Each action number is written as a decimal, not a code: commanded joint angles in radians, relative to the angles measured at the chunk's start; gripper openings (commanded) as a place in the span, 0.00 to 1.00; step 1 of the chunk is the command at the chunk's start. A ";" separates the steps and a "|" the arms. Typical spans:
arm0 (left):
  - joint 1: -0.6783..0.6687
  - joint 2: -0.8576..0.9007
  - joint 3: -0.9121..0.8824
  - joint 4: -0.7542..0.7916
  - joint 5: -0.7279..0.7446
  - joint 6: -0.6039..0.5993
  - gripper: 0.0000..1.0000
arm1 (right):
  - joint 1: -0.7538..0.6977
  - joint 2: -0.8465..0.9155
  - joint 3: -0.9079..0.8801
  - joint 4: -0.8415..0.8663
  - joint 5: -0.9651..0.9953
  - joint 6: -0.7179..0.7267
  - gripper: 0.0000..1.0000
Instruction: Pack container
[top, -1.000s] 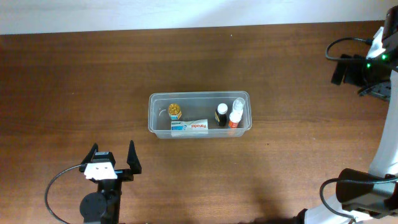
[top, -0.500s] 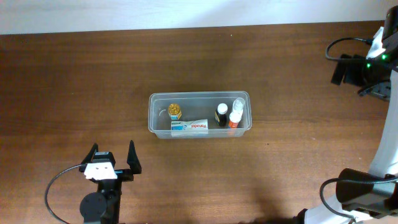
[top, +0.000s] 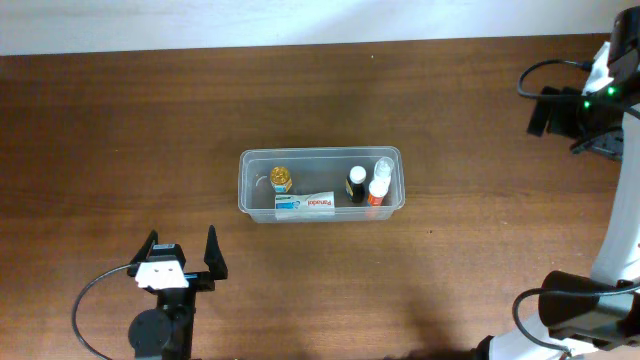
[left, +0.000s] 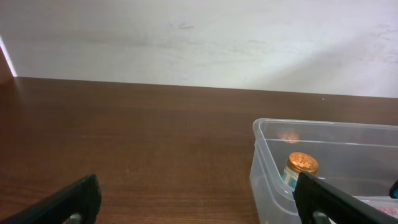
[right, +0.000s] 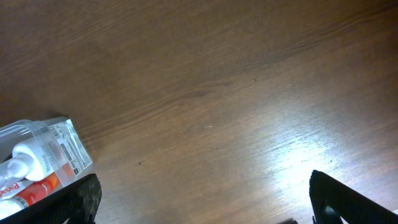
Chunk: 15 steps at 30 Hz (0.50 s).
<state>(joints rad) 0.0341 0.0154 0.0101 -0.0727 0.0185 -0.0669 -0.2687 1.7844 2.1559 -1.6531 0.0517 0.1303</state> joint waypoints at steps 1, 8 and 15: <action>0.003 -0.010 -0.002 -0.010 -0.014 0.019 1.00 | 0.026 -0.055 -0.002 0.000 0.010 -0.003 0.98; 0.003 -0.010 -0.002 -0.010 -0.014 0.019 1.00 | 0.108 -0.168 -0.002 0.000 0.009 -0.003 0.98; 0.003 -0.010 -0.002 -0.010 -0.014 0.019 1.00 | 0.258 -0.277 -0.002 0.000 0.009 -0.003 0.98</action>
<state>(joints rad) 0.0341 0.0154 0.0101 -0.0727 0.0181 -0.0669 -0.0547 1.5398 2.1559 -1.6531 0.0528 0.1307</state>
